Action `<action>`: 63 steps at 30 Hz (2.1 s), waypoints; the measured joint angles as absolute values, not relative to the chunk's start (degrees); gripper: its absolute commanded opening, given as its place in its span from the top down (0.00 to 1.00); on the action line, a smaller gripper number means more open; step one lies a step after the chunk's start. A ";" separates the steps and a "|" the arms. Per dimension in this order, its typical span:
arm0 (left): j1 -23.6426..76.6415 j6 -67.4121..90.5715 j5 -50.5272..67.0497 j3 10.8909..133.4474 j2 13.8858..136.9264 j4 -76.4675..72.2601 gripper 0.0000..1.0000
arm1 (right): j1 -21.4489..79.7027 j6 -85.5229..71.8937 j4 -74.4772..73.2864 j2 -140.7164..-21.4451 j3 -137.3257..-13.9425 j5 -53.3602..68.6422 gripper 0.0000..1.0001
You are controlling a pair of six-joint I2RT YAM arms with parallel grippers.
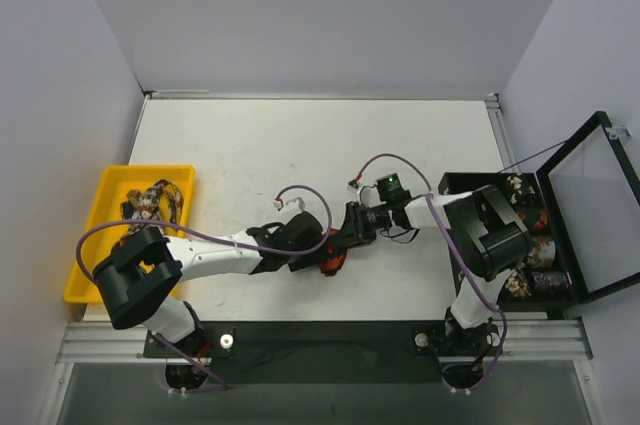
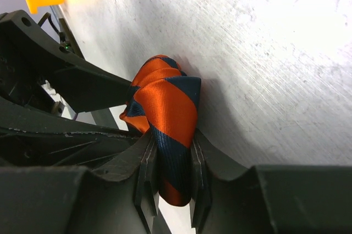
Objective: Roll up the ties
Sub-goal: Roll the tie
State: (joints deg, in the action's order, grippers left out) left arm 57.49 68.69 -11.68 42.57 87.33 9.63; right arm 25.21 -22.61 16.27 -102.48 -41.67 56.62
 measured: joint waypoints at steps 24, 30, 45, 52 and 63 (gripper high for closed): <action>42.48 54.81 -10.59 41.45 79.83 14.90 0.59 | 25.96 -24.53 12.29 -87.57 -36.62 43.64 0.18; 42.52 52.60 -8.91 44.84 86.80 14.83 0.64 | 25.98 -21.87 5.87 -77.19 -33.74 36.47 0.49; 44.93 51.68 -5.54 49.54 93.65 14.09 0.71 | 33.95 -29.56 14.66 -82.87 -27.77 31.86 0.83; 47.46 53.10 -4.19 51.13 95.72 12.27 0.71 | 34.61 -36.75 30.20 -88.12 -25.76 33.41 0.83; 45.54 53.78 -2.42 49.56 94.85 10.76 0.67 | 34.59 -39.09 35.33 -88.14 -23.81 32.36 0.81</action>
State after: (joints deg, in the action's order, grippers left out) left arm 45.54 53.78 -2.42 49.56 94.85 10.76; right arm 34.59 -39.09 35.33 -88.14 -23.81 32.36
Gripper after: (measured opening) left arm 0.304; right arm 0.177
